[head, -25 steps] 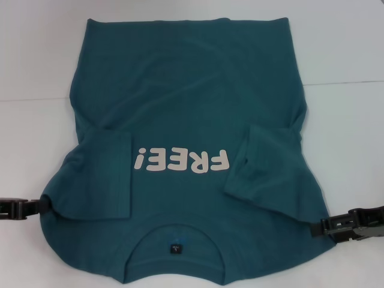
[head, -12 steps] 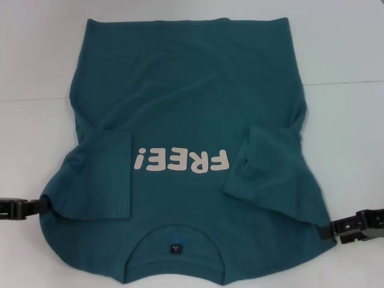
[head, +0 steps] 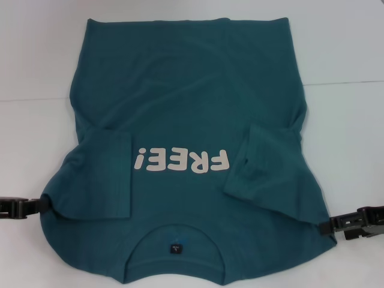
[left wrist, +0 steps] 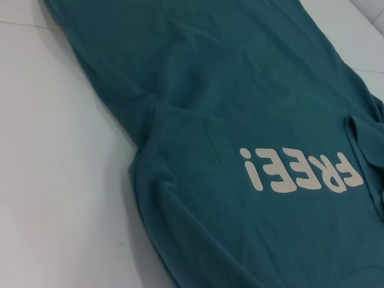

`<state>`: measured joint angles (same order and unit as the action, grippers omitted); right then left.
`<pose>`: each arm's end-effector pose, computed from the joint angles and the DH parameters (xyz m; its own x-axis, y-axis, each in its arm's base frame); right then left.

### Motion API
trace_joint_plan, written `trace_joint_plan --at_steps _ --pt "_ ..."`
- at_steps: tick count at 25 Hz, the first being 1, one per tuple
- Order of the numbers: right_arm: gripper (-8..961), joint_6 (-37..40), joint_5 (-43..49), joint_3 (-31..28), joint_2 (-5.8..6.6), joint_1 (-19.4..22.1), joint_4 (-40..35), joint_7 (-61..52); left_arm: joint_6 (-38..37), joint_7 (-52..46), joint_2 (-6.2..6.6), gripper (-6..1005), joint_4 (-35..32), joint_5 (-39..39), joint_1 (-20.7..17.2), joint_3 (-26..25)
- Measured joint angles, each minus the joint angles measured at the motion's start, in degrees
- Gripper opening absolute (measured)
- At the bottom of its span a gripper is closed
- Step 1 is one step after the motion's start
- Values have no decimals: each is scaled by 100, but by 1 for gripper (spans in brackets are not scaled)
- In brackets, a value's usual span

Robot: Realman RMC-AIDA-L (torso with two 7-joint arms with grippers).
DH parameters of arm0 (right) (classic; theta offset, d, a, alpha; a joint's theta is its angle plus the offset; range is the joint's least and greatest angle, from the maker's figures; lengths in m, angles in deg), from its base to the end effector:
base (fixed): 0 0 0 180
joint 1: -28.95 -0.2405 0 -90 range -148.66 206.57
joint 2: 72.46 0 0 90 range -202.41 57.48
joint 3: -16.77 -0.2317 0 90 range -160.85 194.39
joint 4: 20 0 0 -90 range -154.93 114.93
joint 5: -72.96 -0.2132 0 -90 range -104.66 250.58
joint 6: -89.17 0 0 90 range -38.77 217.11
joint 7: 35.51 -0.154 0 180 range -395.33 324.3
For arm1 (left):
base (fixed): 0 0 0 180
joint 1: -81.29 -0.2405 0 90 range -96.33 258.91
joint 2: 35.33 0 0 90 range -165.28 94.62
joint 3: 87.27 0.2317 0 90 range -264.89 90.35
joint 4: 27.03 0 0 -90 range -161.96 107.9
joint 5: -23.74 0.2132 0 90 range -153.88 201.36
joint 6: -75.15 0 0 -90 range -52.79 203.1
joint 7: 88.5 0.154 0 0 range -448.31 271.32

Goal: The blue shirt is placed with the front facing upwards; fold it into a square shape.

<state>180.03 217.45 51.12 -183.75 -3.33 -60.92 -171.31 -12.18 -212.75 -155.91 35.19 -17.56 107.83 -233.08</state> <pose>0.3157 0.3158 0.0551 0.1669 -0.9680 -0.1874 -0.9824 -0.1470 -0.1155 -0.2905 0.3276 0.0697 0.4655 0.8036 0.3709 0.8817 -0.3845 -0.2734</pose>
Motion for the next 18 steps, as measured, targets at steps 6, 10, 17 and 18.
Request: trace_joint_plan --at_steps 6,10,17,18 --pt "947 -99 0 22 -50 -35 10 3 -9 -2 0 26 -2 0 20 -23" --pt "948 -174 0 85 -87 -90 67 3 -12 -2 0 26 -8 0 31 -26" --pt "947 -117 -124 139 -179 -165 140 9 -12 2 3 26 -13 0 35 -35" --pt "947 -86 -185 133 -176 -166 143 14 -12 4 6 26 -15 0 35 -35"
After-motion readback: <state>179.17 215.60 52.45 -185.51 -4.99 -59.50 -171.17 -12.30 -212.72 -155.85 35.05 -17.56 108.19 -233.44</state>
